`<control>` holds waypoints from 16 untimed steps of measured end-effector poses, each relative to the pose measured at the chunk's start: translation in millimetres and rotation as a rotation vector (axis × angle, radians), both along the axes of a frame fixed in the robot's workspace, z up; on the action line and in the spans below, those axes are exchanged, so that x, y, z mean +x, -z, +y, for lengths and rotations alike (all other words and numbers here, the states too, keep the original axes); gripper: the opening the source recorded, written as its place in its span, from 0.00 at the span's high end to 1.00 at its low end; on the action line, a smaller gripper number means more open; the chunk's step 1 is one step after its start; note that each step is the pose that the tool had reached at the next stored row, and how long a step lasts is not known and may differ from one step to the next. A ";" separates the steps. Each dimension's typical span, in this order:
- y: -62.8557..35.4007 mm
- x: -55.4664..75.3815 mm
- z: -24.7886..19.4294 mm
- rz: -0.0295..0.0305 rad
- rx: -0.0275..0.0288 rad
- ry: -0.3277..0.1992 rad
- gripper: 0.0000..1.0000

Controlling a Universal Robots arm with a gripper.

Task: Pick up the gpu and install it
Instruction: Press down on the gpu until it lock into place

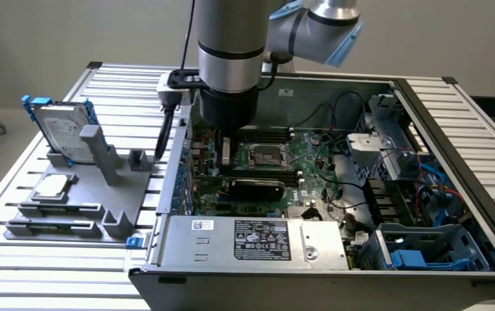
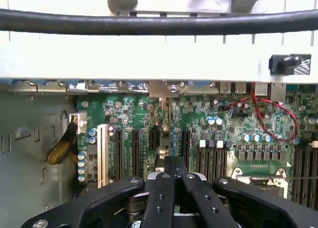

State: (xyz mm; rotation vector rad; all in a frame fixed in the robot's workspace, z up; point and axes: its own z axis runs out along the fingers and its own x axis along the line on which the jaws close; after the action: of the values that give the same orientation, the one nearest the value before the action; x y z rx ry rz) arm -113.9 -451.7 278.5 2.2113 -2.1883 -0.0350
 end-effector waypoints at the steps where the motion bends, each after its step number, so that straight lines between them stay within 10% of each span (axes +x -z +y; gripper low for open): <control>1: -0.1 -2.1 0.0 0.0010 -0.0016 -0.001 0.89; 16: -11.2 -20.4 0.0 0.0063 -0.0207 -0.005 0.89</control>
State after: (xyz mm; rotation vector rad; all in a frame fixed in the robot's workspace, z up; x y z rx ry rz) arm -134.3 -451.7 289.7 2.2030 -2.1697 -0.0190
